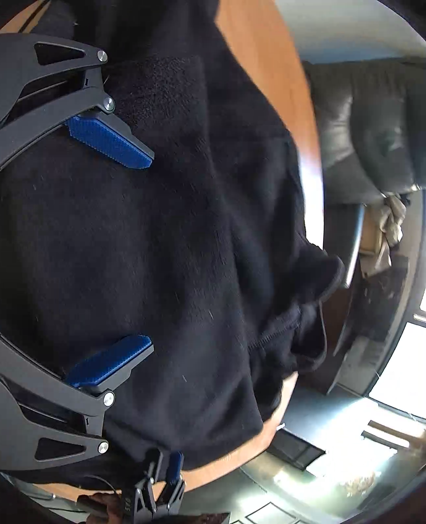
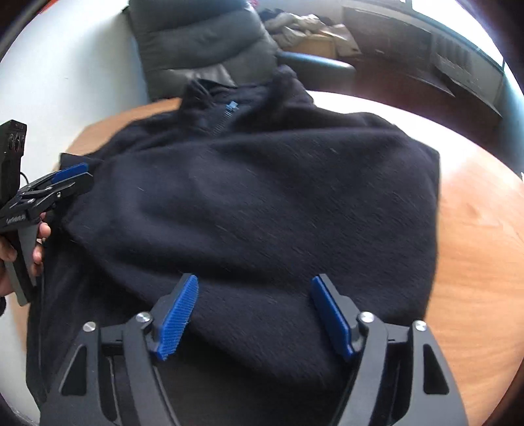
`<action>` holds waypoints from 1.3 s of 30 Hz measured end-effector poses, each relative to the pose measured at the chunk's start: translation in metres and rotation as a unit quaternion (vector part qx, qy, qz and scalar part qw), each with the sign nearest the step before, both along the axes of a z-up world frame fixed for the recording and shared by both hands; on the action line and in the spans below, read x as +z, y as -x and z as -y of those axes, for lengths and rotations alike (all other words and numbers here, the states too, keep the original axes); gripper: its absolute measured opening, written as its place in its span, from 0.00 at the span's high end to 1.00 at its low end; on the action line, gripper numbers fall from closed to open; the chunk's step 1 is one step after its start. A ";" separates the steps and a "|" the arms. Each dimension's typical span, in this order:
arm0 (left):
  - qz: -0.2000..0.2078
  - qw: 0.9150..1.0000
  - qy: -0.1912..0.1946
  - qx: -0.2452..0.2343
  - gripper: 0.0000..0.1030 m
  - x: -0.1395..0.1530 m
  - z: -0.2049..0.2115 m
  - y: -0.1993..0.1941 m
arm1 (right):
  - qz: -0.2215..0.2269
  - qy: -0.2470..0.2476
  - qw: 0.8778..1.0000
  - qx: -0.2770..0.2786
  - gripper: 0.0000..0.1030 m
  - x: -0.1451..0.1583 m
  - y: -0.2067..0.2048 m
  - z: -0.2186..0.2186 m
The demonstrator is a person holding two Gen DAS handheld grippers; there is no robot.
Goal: Fold clothes
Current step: 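Grasp the jacket's side edge with the right gripper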
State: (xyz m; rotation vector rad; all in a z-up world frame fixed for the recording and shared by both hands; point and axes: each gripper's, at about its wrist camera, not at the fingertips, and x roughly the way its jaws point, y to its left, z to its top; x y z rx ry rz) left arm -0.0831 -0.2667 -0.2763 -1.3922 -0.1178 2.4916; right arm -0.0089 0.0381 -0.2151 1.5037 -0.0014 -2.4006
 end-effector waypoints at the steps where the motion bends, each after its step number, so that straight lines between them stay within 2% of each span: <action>1: -0.006 1.000 -0.002 -0.006 0.00 0.001 0.002 -0.004 | -0.016 -0.013 1.000 0.000 0.38 0.000 -0.006 -0.006; 5: -0.028 0.999 -0.010 -0.032 0.00 0.005 0.008 -0.019 | -0.050 -0.042 0.998 -0.003 0.39 -0.004 -0.014 -0.020; 8: -0.045 0.998 -0.016 -0.051 0.00 0.007 0.013 -0.030 | -0.068 -0.083 0.994 -0.025 0.40 0.007 -0.015 -0.023; 11: -0.061 0.995 -0.022 -0.070 0.00 0.010 0.017 -0.041 | -0.117 -0.068 0.990 -0.024 0.37 0.027 -0.033 -0.033; 13: -0.042 0.997 0.001 -0.066 0.00 -0.003 0.013 -0.041 | -0.108 -0.055 0.993 -0.007 0.35 0.019 -0.042 -0.036; 15: -0.036 0.997 0.022 -0.063 0.00 -0.014 0.009 -0.044 | -0.097 -0.075 0.992 0.003 0.36 0.001 -0.047 -0.038; 17: -0.036 0.997 0.037 -0.060 0.00 -0.019 0.007 -0.046 | -0.105 -0.091 0.990 0.001 0.37 -0.005 -0.051 -0.039; 19: -0.031 0.998 0.036 -0.042 0.00 -0.019 0.008 -0.047 | -0.119 -0.103 0.988 -0.004 0.37 -0.006 -0.052 -0.042; 20: -0.030 0.998 0.039 -0.038 0.00 -0.019 0.004 -0.047 | -0.124 -0.110 0.986 -0.008 0.35 -0.007 -0.053 -0.045; 21: -0.029 0.998 0.042 -0.035 0.00 -0.019 0.000 -0.047 | -0.124 -0.109 0.986 -0.016 0.23 -0.010 -0.052 -0.051; 23: -0.026 0.998 0.044 -0.040 0.00 -0.018 -0.015 -0.044 | -0.103 -0.084 0.990 -0.038 0.13 -0.012 -0.050 -0.071; 24: -0.025 0.998 0.043 -0.040 0.00 -0.015 -0.019 -0.043 | -0.091 -0.069 0.992 -0.048 0.13 -0.011 -0.050 -0.081; 25: -0.028 0.998 0.042 -0.040 0.00 -0.011 -0.022 -0.041 | -0.088 -0.059 0.993 -0.047 0.14 -0.006 -0.052 -0.087; 26: -0.035 0.998 0.038 -0.039 0.00 -0.007 -0.025 -0.040 | -0.103 -0.056 0.993 -0.027 0.24 0.005 -0.058 -0.083; 27: -0.039 0.998 0.027 -0.036 0.00 -0.003 -0.027 -0.038 | -0.117 -0.053 0.992 -0.008 0.27 0.017 -0.065 -0.079; 29: -0.034 0.999 0.017 -0.034 0.00 -0.003 -0.033 -0.031 | -0.138 -0.059 0.989 0.009 0.27 0.033 -0.080 -0.077; 30: -0.028 0.999 0.025 -0.037 0.00 -0.005 -0.033 -0.032 | -0.147 -0.065 0.987 0.013 0.27 0.039 -0.087 -0.077; 31: -0.022 0.998 0.033 -0.040 0.00 -0.008 -0.033 -0.034 | -0.149 -0.076 0.986 0.015 0.27 0.042 -0.093 -0.078; 34: -0.017 0.997 0.050 -0.052 0.00 -0.005 -0.038 -0.036 | -0.112 -0.127 0.985 0.023 0.28 0.019 -0.104 -0.083; 35: -0.022 0.997 0.039 -0.067 0.00 0.002 -0.044 -0.038 | -0.108 -0.144 0.983 0.035 0.33 0.012 -0.106 -0.082; 36: -0.034 0.996 0.029 -0.078 0.00 0.009 -0.051 -0.039 | -0.112 -0.162 0.979 0.050 0.43 0.009 -0.107 -0.079; 37: -0.044 0.994 0.030 -0.091 0.00 0.014 -0.059 -0.040 | -0.121 -0.177 0.975 0.057 0.49 0.009 -0.107 -0.076; 38: -0.053 0.993 0.032 -0.104 0.00 0.018 -0.068 -0.041 | -0.127 -0.186 0.973 0.052 0.61 0.009 -0.105 -0.077; 39: -0.062 0.991 0.034 -0.116 0.00 0.023 -0.076 -0.042 | -0.133 -0.195 0.971 0.047 0.66 0.010 -0.103 -0.078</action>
